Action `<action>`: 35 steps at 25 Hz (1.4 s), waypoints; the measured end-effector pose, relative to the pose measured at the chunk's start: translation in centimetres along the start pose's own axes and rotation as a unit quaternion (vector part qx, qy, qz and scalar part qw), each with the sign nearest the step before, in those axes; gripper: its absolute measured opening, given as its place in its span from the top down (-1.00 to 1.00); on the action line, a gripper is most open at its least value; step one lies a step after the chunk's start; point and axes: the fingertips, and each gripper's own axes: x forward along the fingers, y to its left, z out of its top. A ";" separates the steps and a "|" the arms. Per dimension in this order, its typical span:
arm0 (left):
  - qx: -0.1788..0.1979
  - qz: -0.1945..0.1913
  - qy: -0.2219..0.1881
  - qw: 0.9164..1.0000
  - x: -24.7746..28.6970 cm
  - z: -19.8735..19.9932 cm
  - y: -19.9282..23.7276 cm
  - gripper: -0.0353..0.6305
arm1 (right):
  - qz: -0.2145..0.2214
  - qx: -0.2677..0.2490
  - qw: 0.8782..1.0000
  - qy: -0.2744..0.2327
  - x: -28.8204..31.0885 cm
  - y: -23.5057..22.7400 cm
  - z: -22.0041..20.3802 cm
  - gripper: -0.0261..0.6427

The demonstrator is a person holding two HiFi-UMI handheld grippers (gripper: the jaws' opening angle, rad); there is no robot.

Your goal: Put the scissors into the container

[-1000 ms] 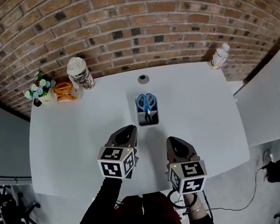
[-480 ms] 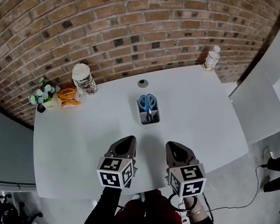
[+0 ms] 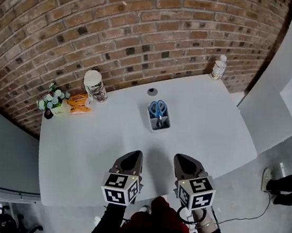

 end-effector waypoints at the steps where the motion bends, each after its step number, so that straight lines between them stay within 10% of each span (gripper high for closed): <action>1: 0.000 -0.001 0.000 1.000 -0.5 -0.2 0.0 0.88 | -0.001 -0.001 1.000 -0.001 -0.2 0.3 0.0 0.90; 35: 0.009 -0.031 -0.032 0.999 -12.4 -2.3 -0.6 0.88 | -0.046 -0.010 0.998 -0.039 -8.6 7.0 -2.3 0.90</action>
